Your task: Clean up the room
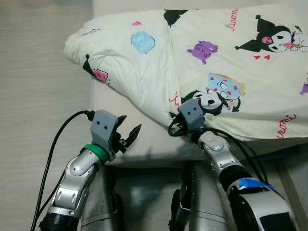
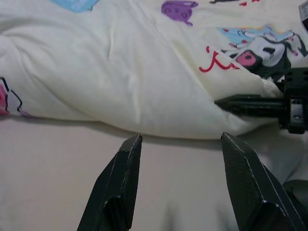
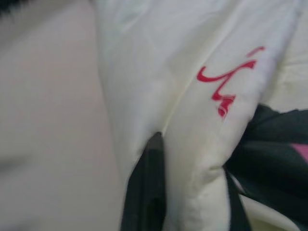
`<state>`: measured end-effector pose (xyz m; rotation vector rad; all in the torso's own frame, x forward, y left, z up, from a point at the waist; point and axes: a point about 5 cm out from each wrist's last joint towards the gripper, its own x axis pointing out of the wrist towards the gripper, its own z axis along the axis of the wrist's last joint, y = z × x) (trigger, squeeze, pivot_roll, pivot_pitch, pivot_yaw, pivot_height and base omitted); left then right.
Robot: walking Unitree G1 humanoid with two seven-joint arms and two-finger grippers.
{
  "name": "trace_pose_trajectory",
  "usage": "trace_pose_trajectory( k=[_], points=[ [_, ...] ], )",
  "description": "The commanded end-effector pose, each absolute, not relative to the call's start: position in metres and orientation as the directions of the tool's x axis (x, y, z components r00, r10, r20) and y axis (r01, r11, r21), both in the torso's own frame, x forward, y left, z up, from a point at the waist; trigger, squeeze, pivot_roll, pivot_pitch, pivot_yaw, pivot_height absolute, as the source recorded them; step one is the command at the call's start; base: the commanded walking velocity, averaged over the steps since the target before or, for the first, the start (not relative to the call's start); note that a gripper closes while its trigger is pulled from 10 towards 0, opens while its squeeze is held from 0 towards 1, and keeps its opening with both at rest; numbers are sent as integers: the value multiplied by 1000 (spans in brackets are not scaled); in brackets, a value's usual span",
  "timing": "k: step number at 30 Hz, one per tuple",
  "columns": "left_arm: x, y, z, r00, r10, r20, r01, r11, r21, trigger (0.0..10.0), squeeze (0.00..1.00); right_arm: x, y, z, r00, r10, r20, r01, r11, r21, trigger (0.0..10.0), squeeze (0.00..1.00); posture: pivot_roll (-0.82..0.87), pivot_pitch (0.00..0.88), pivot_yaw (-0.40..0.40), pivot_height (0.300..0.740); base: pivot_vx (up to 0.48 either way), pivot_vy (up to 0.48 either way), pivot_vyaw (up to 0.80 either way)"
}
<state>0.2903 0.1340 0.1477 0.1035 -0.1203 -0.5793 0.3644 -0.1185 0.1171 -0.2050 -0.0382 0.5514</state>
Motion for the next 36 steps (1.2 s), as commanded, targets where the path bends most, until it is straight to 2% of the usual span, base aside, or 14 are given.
trace_pose_trajectory(
  k=[1, 6, 7, 10, 13, 16, 17, 19, 20, 27, 28, 33, 34, 36],
  points=[
    [288, 134, 138, 834, -549, 52, 540, 833, 125, 10000, 0, 358, -117, 105, 836, 547, -40, -547, 829, -113, 10000, 1000, 145, 300, 24, 564, 0, 0, 0],
    [288, 134, 138, 834, -549, 51, 540, 832, 125, 10000, 0, 361, -118, 108, 860, 510, -7, -510, 859, -32, 10000, 1000, 141, 298, 24, 564, 0, 0, 0],
    [287, 134, 137, 832, -552, 50, 544, 830, 123, 10000, 0, 366, -129, 111, 916, 402, 7, -402, 916, 4, 10000, 0, 138, 308, 23, 564, 0, 0, 0],
    [286, 134, 137, 831, -554, 49, 545, 829, 122, 10000, 0, 368, -137, 115, 946, 323, 27, -323, 946, 16, 10000, 0, 138, 306, 23, 564, 0, 0, 0],
    [285, 134, 136, 830, -556, 49, 547, 828, 120, 10000, 0, 373, -162, 130, 987, 106, 120, -113, 992, 57, 10000, 0, 141, 309, 20, 564, 0, 0, 0],
    [284, 134, 136, 830, -556, 50, 548, 828, 118, 10000, 0, 375, -173, 139, 985, 17, 171, -35, 994, 108, 10000, 0, 141, 309, 20, 564, 0, 0, 0],
    [283, 134, 136, 829, -557, 49, 549, 828, 118, 10000, 0, 375, -175, 141, 983, 11, 184, -33, 992, 120, 10000, 176, 138, 308, 19, 564, 0, 0, 0],
    [283, 135, 136, 829, -557, 48, 550, 827, 117, 10000, 0, 375, -175, 143, 982, 10, 191, -35, 992, 125, 10000, 176, 138, 308, 19, 564, 0, 0, 0],
    [282, 135, 135, 827, -561, 45, 553, 825, 118, 10000, 0, 376, -173, 142, 982, 27, 185, -51, 991, 125, 10000, 1000, 136, 307, 18, 564, 0, 0, 0],
    [280, 135, 133, 823, -567, 38, 560, 820, 119, 10000, 0, 373, -167, 136, 985, 54, 165, -70, 993, 94, 10000, 1000, 137, 307, 16, 564, 0, 0, 0],
    [280, 135, 134, 824, -566, 39, 558, 821, 117, 10000, 0, 373, -167, 137, 983, 39, 177, -58, 993, 106, 10000, 0, 143, 313, 15, 564, 0, 0, 0],
    [280, 139, 137, 830, -555, 48, 548, 829, 108, 10000, 0, 379, -164, 146, 980, 27, 199, -74, 970, 233, 10000, 0, 155, 329, 21, 564, 0, 0, 0],
    [281, 141, 139, 835, -548, 55, 541, 835, 100, 10000, 0, 385, -158, 155, 975, 65, 212, -133, 937, 323, 10000, 1000, 161, 339, 23, 564, 0, 0, 0],
    [283, 144, 147, 835, -546, 75, 541, 838, 78, 10000, 0, 395, -140, 171, 955, 188, 230, -274, 857, 436, 10000, 1000, 179, 360, 25, 564, 0, 0, 0]
  ],
)
